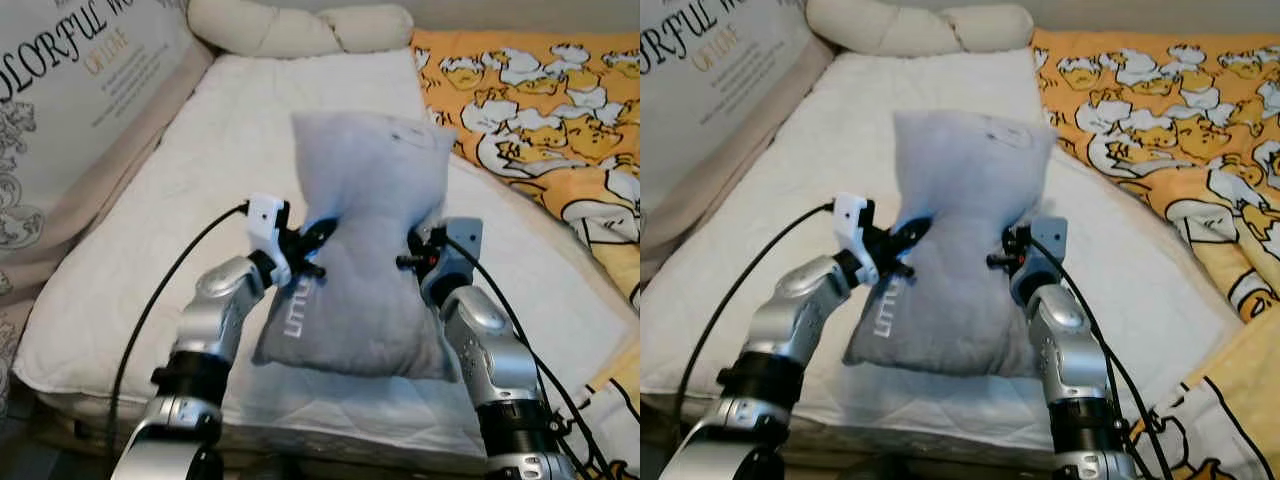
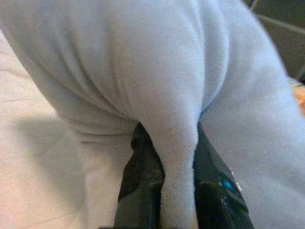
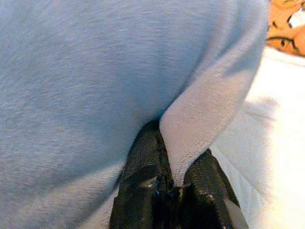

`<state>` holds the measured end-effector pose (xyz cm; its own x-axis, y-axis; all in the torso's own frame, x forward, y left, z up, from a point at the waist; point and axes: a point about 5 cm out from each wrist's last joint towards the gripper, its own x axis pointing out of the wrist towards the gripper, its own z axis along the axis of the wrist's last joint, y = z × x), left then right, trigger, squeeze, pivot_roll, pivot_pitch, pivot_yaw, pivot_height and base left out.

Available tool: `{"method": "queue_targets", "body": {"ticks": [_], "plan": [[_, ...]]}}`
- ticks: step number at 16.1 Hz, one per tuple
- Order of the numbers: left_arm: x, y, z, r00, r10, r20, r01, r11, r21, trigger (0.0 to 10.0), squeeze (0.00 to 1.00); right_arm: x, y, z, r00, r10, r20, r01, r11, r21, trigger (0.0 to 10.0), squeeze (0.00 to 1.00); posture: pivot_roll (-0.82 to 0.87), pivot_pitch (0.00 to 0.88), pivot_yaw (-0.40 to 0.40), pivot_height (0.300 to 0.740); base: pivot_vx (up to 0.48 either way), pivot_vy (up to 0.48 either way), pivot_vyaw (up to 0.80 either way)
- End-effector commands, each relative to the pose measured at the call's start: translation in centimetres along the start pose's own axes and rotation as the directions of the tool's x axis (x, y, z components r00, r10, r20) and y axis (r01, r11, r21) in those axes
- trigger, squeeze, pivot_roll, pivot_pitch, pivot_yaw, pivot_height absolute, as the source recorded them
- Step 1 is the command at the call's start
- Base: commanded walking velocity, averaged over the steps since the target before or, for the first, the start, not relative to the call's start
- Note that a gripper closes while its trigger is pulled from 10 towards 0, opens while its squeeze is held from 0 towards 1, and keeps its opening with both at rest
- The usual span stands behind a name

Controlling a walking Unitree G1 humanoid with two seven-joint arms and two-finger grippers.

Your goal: Clean up the room

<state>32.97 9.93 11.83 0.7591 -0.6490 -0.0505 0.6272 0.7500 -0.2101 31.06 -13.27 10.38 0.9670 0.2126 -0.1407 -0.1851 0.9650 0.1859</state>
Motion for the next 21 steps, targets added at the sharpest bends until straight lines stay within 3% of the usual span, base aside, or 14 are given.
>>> {"method": "queue_targets", "body": {"ticks": [1,2,7,10,13,17,19,21], "plan": [[0.0,-0.1,0.4,0.997,0.082,0.007,-0.082,0.991,0.105,10.0,0.00,0.1,1.0,1.1,0.998,0.004,0.057,-0.002,0.999,-0.036,6.1,0.00,-0.06,0.000,0.056,0.740,0.000,0.000,0.00],[-0.4,0.0,0.7,0.990,0.141,0.025,-0.143,0.979,0.145,10.0,0.00,0.1,0.8,1.1,0.998,-0.031,0.055,0.035,0.997,-0.064,10.0,0.00,-0.05,0.000,0.044,0.740,0.000,0.000,0.00],[-1.1,0.8,1.3,0.969,0.240,0.060,-0.247,0.944,0.217,10.0,0.00,0.1,1.0,1.7,0.994,-0.051,0.100,0.059,0.995,-0.076,10.0,0.00,-0.03,0.000,0.022,0.740,0.000,0.000,0.00],[-1.1,0.8,1.4,0.967,0.250,0.058,-0.256,0.938,0.234,10.0,0.00,0.0,1.0,2.3,0.985,-0.066,0.158,0.070,0.997,-0.018,10.0,0.00,-0.04,0.000,0.035,0.740,0.000,0.395,0.00],[-0.9,0.7,1.4,0.969,0.243,0.044,-0.245,0.930,0.275,10.0,0.00,-0.1,0.6,2.1,0.979,-0.141,0.149,0.152,0.987,-0.060,10.0,0.00,-0.05,0.000,0.048,0.740,0.000,0.461,0.00],[-0.9,0.6,1.2,0.970,0.242,0.032,-0.241,0.924,0.296,10.0,0.00,-0.2,0.6,1.3,0.986,-0.134,0.102,0.136,0.991,-0.013,10.0,0.00,-0.04,0.000,0.051,0.740,0.000,0.461,0.00],[-0.9,0.5,1.2,0.970,0.241,0.030,-0.239,0.924,0.298,10.0,0.00,-0.2,0.3,1.7,0.978,-0.159,0.133,0.159,0.987,0.012,10.0,0.00,-0.04,0.000,0.046,0.740,0.000,0.461,0.00],[-0.8,0.6,1.4,0.970,0.240,0.034,-0.239,0.922,0.305,10.0,0.00,0.1,0.5,1.7,0.978,-0.156,0.138,0.160,0.987,-0.019,10.0,0.00,-0.03,0.000,0.038,0.740,0.000,0.465,0.00]]}}
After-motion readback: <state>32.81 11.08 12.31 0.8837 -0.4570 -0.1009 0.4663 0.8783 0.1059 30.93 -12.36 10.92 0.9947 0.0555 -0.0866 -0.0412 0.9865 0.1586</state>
